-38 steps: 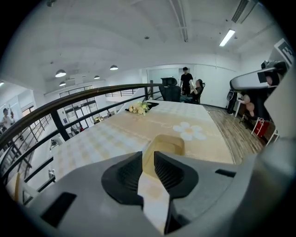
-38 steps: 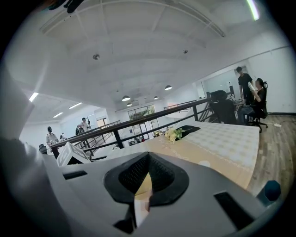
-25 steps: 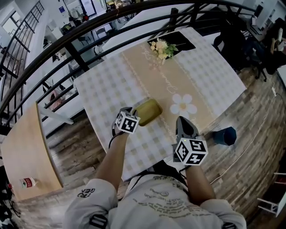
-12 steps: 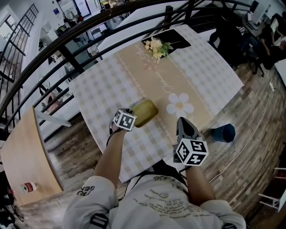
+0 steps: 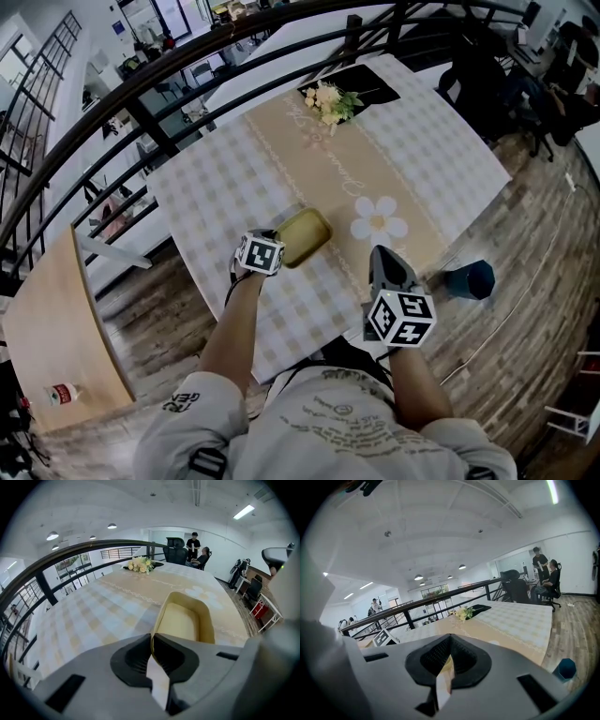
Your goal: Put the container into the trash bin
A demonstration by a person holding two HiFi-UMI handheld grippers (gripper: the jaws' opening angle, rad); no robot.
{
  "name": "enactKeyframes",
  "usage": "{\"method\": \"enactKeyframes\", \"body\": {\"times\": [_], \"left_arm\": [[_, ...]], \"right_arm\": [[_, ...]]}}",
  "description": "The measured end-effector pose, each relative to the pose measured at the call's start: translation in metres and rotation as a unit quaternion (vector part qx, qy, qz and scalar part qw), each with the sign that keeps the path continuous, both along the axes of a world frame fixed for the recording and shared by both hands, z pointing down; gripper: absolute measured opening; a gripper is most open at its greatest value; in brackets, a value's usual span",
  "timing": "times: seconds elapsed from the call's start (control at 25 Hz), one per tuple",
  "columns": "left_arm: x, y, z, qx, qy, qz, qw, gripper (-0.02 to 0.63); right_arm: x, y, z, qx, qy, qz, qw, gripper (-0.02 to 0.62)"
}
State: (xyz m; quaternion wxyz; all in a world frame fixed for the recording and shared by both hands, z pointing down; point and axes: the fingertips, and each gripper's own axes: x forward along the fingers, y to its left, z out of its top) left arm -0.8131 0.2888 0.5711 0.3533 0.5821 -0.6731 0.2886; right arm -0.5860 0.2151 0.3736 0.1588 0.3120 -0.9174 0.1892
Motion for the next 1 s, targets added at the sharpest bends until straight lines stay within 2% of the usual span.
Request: {"method": "enactKeyframes", "body": {"times": [0.2, 0.52, 0.6, 0.72, 1.0], "left_arm": [[-0.004, 0.007, -0.011, 0.015, -0.005, -0.007, 0.9998, 0.025], [-0.011, 0.026, -0.071, 0.065, -0.005, -0.053, 0.9964, 0.025], [-0.01, 0.029, -0.091, 0.088, -0.008, -0.062, 0.9941, 0.025], [-0.006, 0.034, -0.126, 0.121, -0.032, -0.07, 0.9896, 0.025], [0.006, 0.053, -0.204, 0.191, -0.069, -0.086, 0.9754, 0.025]], "right_arm": [[-0.003, 0.009, -0.004, 0.004, -0.005, -0.004, 1.0, 0.002], [-0.015, 0.027, -0.02, 0.016, -0.017, -0.015, 1.0, 0.002], [-0.019, 0.033, -0.026, 0.02, -0.022, -0.021, 0.999, 0.002], [-0.026, 0.04, -0.036, 0.028, -0.03, -0.029, 0.999, 0.002], [-0.046, 0.059, -0.066, 0.051, -0.053, -0.051, 0.996, 0.002]]}}
